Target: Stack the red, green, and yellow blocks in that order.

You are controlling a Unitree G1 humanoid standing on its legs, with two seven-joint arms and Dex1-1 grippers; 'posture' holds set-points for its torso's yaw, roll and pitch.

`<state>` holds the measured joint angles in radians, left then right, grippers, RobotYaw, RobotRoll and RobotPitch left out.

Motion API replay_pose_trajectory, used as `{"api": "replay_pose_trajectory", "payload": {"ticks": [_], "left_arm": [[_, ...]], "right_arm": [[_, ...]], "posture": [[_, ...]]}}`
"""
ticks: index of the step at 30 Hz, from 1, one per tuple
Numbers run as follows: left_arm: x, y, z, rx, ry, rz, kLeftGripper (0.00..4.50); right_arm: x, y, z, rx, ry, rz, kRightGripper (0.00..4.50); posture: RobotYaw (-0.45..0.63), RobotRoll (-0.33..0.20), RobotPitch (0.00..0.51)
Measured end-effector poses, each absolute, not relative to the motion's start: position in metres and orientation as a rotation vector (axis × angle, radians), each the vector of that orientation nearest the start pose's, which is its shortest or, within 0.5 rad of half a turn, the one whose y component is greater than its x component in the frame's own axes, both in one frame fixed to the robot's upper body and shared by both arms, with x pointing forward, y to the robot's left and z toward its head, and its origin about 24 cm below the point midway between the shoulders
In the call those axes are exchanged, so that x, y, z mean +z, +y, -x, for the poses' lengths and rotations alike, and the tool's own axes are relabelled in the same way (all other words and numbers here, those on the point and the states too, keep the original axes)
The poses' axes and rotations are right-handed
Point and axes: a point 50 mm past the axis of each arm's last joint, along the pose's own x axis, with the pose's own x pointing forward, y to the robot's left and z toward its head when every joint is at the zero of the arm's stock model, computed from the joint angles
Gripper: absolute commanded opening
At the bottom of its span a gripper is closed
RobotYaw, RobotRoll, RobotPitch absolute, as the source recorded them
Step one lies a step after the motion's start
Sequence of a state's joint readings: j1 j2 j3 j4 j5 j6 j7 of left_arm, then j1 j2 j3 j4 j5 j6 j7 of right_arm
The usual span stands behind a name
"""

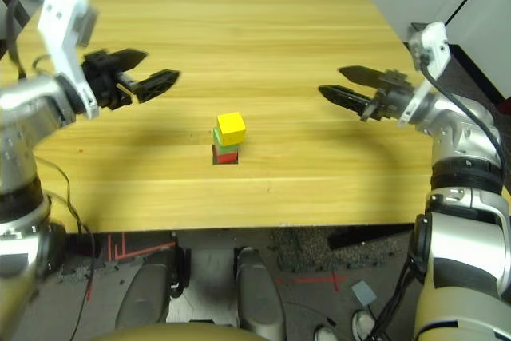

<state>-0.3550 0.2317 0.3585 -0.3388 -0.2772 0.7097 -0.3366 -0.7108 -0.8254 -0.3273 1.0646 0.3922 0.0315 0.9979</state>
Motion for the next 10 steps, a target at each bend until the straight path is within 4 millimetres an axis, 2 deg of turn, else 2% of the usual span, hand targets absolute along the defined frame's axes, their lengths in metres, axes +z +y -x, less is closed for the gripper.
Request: {"api": "replay_pose_trajectory", "payload": {"ticks": [2,5,10], "left_arm": [[0.147,0.23,-0.28,-0.1,-0.077,0.099,4.49],[0.125,0.248,-0.274,0.002,-0.118,0.079,4.49],[0.111,0.263,-0.272,0.099,-0.184,0.02,4.49]], "right_arm": [[0.138,-0.382,-0.305,0.222,0.04,-0.057,4.5],[0.136,-0.394,-0.299,0.084,-0.005,-0.049,4.5],[0.131,-0.408,-0.29,-0.054,-0.031,-0.035,4.5]], "posture": [[0.19,-0.058,0.139],[0.19,-0.059,0.134],[0.18,-0.064,0.119]]}}
